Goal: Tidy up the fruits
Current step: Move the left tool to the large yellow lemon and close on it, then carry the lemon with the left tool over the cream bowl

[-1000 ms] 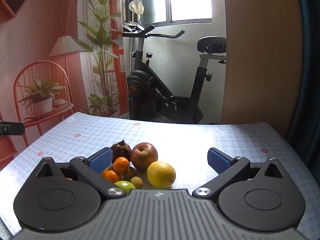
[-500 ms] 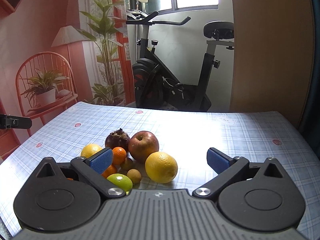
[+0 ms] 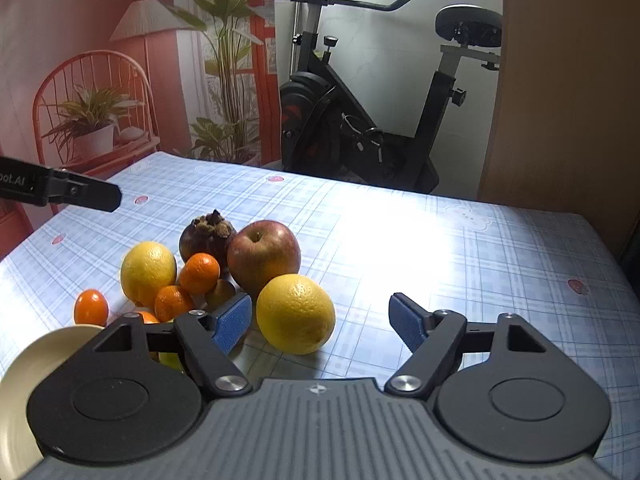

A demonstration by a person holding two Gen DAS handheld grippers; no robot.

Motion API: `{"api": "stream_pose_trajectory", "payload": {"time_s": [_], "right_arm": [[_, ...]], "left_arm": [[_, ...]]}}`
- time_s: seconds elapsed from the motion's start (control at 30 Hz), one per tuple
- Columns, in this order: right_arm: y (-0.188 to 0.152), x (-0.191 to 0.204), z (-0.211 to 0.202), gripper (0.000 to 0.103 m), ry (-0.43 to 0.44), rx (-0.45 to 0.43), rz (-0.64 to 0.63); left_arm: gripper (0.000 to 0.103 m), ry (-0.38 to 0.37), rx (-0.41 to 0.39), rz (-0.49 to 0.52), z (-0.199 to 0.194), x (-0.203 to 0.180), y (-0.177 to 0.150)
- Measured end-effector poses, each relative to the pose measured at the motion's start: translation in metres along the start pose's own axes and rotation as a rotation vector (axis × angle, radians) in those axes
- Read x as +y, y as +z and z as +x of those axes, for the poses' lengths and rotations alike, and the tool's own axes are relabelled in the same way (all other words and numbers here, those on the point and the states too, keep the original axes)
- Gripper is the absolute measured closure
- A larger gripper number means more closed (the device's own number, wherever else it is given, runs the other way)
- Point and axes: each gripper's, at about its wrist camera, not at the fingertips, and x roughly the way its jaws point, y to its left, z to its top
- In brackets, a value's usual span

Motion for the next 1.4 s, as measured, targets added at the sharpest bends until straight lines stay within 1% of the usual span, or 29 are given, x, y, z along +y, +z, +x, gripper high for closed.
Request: {"api": "stream_pose_trajectory", "payload": {"time_s": [0.1,0.17,0.33,0.47,0.63,0.7,0.83,0.9,1.13,1.2,1.33,1.4], "right_arm": [[-0.007,-0.003,0.011,0.036,0.037,0.032,-0.005],[-0.010,-0.004,0.016,0.037,0.057,0.043,-0.016],[-0.013,-0.003,0.027,0.043,0.084,0.059,-0.054],[-0.014,-0.004,0.036,0.044,0.107,0.060,-0.057],[-0.015,-0.006,0.042,0.044,0.132,0.065,-0.039],[-0.015,-0.007,0.044,0.044,0.139,0.067,-0.036],[-0.016,-0.010,0.047,0.045,0.154,0.063,-0.026],[-0.015,-0.009,0.048,0.047,0.165,0.061,-0.022],[-0.017,-0.011,0.053,0.046,0.165,0.063,-0.014],[-0.017,-0.011,0.053,0.048,0.170,0.058,-0.012],[-0.019,-0.009,0.048,0.049,0.161,0.058,-0.017],[-0.018,-0.008,0.043,0.049,0.158,0.053,-0.012]], "left_arm": [[0.054,-0.074,0.044,-0.002,0.023,-0.012,0.000],[0.055,-0.127,0.073,-0.018,0.039,-0.020,0.000],[0.055,-0.207,0.122,-0.064,0.068,-0.032,-0.005],[0.055,-0.259,0.139,-0.075,0.081,-0.039,-0.009],[0.055,-0.279,0.160,-0.064,0.097,-0.046,-0.016],[0.054,-0.297,0.157,-0.058,0.099,-0.049,-0.019],[0.053,-0.325,0.184,-0.048,0.103,-0.054,-0.021],[0.053,-0.324,0.197,-0.040,0.105,-0.058,-0.023],[0.051,-0.338,0.206,-0.067,0.114,-0.054,-0.024],[0.051,-0.344,0.207,-0.067,0.114,-0.053,-0.024],[0.051,-0.366,0.221,-0.075,0.110,-0.050,-0.019],[0.051,-0.377,0.215,-0.067,0.103,-0.051,-0.018]]}}
